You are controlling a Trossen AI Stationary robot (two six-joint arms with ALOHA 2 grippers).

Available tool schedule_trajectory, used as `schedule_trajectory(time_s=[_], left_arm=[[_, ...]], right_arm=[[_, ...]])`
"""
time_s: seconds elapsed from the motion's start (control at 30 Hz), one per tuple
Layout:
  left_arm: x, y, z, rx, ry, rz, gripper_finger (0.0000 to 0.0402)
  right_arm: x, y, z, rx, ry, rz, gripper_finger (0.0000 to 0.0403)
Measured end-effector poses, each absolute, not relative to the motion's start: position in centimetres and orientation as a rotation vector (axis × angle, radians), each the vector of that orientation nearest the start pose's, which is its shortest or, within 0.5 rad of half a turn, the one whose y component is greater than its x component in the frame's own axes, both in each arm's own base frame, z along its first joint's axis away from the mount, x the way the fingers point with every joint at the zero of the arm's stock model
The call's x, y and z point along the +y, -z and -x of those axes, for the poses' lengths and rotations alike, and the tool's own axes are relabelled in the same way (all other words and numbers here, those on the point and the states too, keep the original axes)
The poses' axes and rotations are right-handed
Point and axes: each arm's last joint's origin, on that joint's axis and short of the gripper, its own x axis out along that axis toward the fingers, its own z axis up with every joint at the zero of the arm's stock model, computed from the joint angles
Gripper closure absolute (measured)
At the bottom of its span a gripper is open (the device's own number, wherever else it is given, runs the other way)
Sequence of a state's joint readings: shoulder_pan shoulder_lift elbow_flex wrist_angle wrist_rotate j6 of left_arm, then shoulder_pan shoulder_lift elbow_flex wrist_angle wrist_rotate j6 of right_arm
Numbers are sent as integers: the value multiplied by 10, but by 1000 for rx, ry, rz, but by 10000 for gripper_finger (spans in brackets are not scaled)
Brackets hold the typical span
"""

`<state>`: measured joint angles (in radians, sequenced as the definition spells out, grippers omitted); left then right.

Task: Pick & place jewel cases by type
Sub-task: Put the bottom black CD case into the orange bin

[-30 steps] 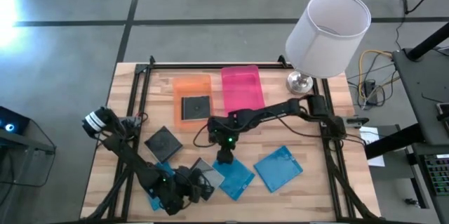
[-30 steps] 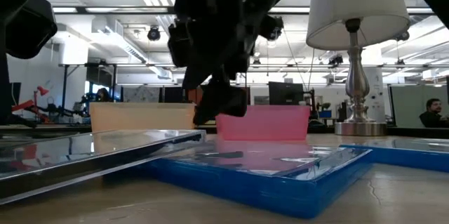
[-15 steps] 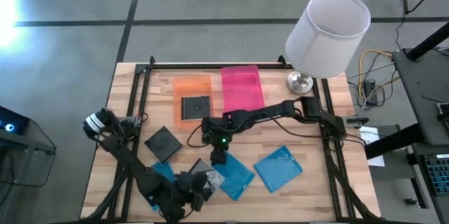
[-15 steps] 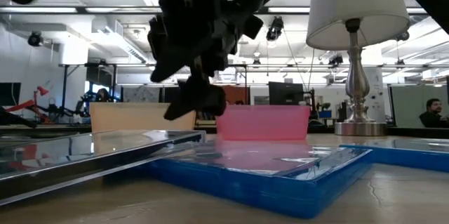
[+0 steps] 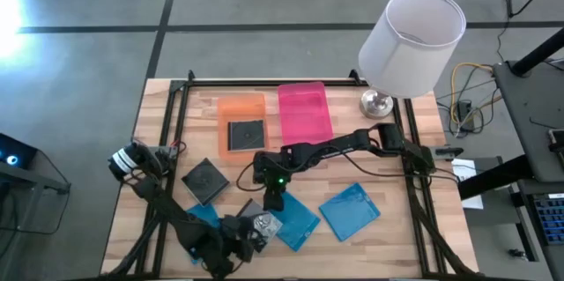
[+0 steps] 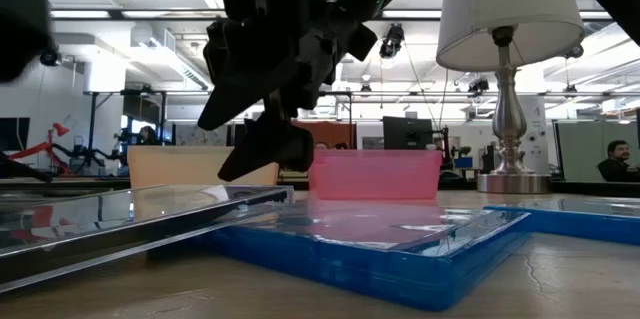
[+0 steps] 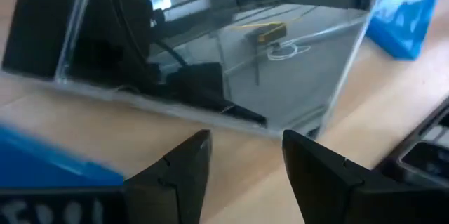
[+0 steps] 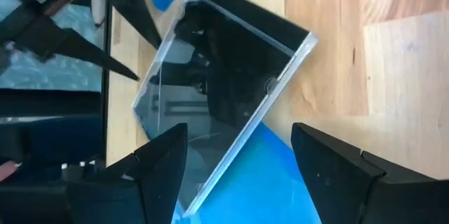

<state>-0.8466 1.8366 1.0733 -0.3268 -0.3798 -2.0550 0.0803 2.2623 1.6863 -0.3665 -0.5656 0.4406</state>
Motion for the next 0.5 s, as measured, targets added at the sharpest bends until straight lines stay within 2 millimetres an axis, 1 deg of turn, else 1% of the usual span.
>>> schedule_trajectory(time_s=[0.13,0.27,0.37,0.5], left_arm=[[-241,-140,-247,842,-591,1255,235],[-232,-136,-253,832,-583,1246,235],[-227,-136,-257,831,-586,1236,235],[-221,-135,-263,818,-582,1218,235]], right_arm=[[54,-144,-475,1065,-365,-616,154],[54,-124,-475,1116,-347,-643,154],[53,-116,-476,1140,-359,-688,154],[51,-114,-477,1151,-374,-741,154]])
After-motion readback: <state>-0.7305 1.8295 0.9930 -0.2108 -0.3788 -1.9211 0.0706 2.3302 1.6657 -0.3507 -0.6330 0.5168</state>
